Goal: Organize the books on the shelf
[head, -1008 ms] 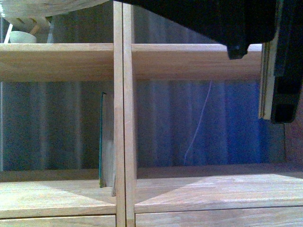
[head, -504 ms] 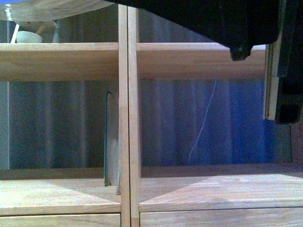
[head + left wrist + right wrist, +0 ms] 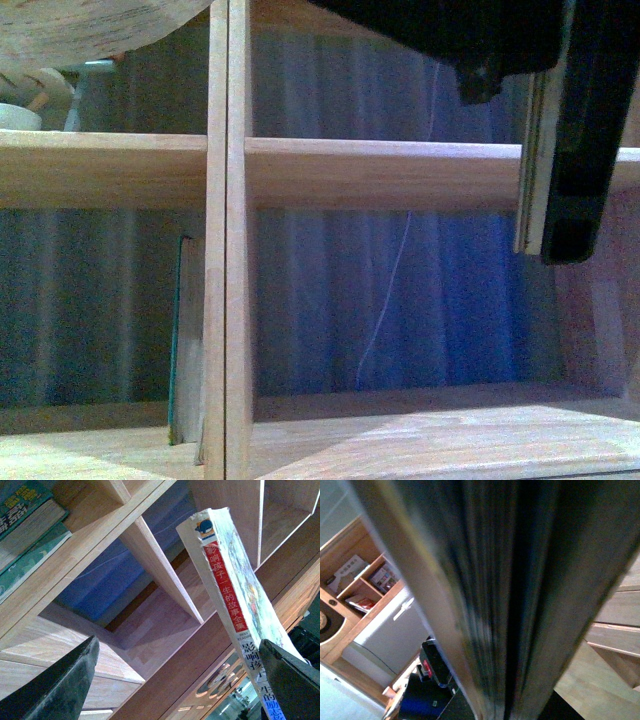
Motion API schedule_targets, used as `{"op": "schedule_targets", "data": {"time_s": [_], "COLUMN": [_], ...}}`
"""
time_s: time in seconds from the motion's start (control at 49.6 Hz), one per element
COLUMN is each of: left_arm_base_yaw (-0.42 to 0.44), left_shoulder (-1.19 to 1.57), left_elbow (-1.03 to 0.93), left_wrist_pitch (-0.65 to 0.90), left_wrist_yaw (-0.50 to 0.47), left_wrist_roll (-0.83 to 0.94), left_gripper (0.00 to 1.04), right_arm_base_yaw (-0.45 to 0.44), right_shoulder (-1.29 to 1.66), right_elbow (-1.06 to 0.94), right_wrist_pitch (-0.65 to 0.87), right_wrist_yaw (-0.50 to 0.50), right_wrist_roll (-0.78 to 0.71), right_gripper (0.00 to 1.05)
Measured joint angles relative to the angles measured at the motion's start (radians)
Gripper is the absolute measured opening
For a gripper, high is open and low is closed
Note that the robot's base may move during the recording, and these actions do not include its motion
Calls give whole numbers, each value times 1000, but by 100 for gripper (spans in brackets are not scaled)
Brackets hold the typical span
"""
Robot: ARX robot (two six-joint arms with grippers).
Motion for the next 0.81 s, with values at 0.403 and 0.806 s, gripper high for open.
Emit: {"op": "schedule_targets", "data": {"time_s": [0.403, 0.806], "left_arm_base_yaw": [0, 13], "left_shoulder": [0, 4], "left_elbow": [-2, -13], "left_wrist_pitch": [-3, -3], "left_wrist_yaw": [-9, 4], "left_wrist_roll": [24, 40], "left_gripper": [97, 97], "right_arm_base_yaw": [-219, -417], "right_shoulder": [144, 375], "right_elbow": [19, 215], "right_wrist_pitch": [69, 35], "right_wrist_yaw": [-167, -188], "right_wrist_roll": [1, -14], "right_gripper": [7, 7]}}
